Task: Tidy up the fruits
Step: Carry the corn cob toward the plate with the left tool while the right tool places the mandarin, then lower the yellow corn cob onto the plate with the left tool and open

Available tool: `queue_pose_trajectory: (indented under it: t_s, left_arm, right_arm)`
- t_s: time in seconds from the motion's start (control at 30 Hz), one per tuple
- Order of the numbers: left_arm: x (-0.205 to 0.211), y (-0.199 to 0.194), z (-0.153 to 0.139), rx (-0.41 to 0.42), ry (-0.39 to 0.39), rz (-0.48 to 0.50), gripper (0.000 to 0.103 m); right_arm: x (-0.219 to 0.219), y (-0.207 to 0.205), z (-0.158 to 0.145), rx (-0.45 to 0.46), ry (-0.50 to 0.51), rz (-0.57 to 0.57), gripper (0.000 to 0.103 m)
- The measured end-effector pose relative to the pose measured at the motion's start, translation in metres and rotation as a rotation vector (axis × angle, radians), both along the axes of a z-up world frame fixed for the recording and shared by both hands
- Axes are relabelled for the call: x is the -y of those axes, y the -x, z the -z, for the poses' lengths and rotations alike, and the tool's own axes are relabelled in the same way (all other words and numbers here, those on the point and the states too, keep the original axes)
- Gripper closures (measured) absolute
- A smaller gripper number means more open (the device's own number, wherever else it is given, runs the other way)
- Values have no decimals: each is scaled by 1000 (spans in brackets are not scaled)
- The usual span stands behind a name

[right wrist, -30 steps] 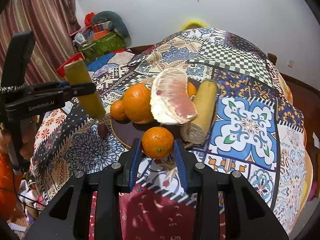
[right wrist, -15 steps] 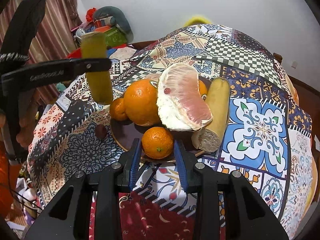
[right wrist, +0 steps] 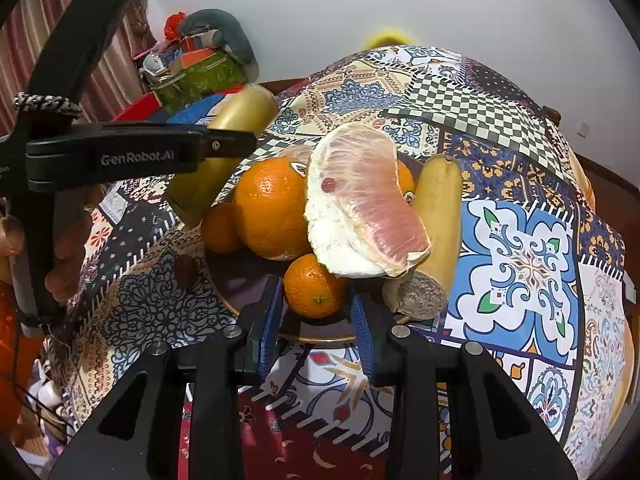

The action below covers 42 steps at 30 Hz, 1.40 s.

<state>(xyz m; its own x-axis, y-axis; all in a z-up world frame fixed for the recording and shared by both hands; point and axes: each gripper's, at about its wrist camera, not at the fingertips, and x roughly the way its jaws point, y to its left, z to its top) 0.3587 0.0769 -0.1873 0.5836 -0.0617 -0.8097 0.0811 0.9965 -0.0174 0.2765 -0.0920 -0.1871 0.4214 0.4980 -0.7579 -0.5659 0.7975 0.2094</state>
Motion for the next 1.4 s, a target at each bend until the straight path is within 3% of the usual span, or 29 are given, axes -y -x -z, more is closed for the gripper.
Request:
queue_pose_trajectory:
  t_s: [0.17, 0.5, 0.77, 0.87, 0.93, 1.2, 1.27, 1.4]
  left_arm:
    - [0, -4, 8, -17, 8, -2, 66]
    - [4, 1, -3, 29, -18, 10, 66]
    - [-39, 7, -8, 44, -45, -85, 62]
    - [-59, 3, 2, 11, -61, -106, 54]
    - [-68, -4, 13, -32, -44, -106, 54]
    - [-65, -29, 49, -119, -68, -66, 55]
    - [-65, -34, 56, -132, -56, -76, 60]
    - [-60, -32, 59, -113, -68, -84, 62]
  right_arm:
    - [2, -3, 2, -10, 0, 12, 71]
    - [3, -4, 3, -19, 0, 19, 70]
    - [3, 0, 1, -25, -6, 2, 68]
    - [5, 2, -1, -18, -5, 1, 68]
    - [7, 3, -2, -18, -3, 2, 68]
    - [32, 14, -12, -8, -4, 20, 68]
    - [43, 16, -15, -4, -2, 43, 68]
    - [61, 16, -20, -1, -8, 87, 68]
